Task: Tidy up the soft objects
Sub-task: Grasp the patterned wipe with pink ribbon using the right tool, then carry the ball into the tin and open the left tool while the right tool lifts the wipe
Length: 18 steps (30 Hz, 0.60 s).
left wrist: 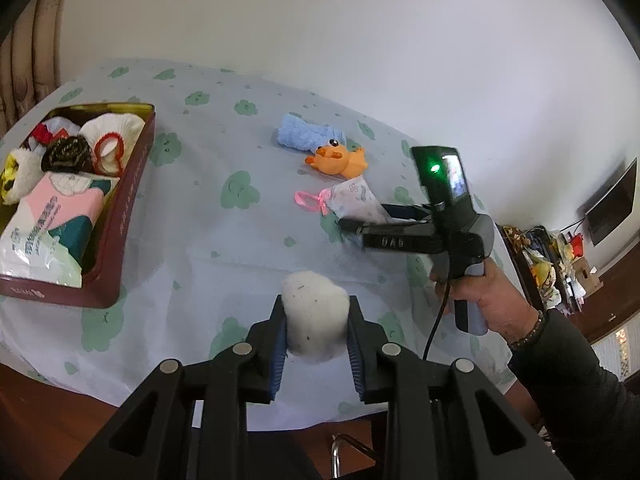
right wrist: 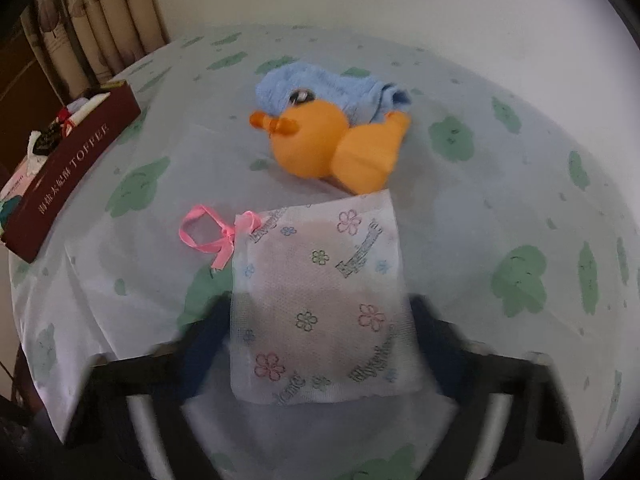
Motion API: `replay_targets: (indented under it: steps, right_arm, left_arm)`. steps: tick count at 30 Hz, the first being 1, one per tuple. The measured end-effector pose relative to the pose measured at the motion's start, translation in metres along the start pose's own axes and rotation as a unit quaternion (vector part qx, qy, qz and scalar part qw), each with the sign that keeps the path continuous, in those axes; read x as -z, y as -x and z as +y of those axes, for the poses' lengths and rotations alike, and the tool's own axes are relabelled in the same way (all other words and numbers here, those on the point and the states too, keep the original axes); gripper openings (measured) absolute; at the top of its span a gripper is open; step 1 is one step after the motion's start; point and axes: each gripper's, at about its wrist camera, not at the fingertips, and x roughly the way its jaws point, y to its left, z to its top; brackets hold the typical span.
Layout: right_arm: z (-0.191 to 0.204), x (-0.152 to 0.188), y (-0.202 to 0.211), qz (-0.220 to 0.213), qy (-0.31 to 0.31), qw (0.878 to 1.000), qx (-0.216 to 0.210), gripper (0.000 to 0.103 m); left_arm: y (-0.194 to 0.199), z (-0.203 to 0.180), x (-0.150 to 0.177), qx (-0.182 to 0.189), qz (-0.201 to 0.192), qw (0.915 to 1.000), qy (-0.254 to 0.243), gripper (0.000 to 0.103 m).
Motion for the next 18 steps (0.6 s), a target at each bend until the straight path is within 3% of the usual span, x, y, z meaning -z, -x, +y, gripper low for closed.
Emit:
replay_targets:
  steps: [3, 9, 12, 18]
  right_arm:
    - [-0.003, 0.002, 0.011, -0.004, -0.011, 1.0, -0.008, 0.017]
    - [0.006, 0.019, 0.036, -0.036, -0.021, 0.999, -0.006, 0.016]
    - [-0.009, 0.023, 0.044, -0.049, -0.06, 0.996, -0.045, 0.016]
    - [-0.025, 0.021, 0.065, -0.063, -0.095, 0.992, -0.055, 0.016]
  left_arm:
    - [0.001, 0.006, 0.002, 0.005, 0.005, 0.9999, 0.012, 0.027]
    - [0.018, 0.014, 0.004, -0.005, -0.009, 0.9997, 0.022, 0.028]
    - [0.028, 0.018, 0.004, -0.011, -0.015, 0.9996, 0.023, 0.028]
    - [0.044, 0.029, 0.003, -0.022, -0.024, 0.9991, 0.029, 0.028]
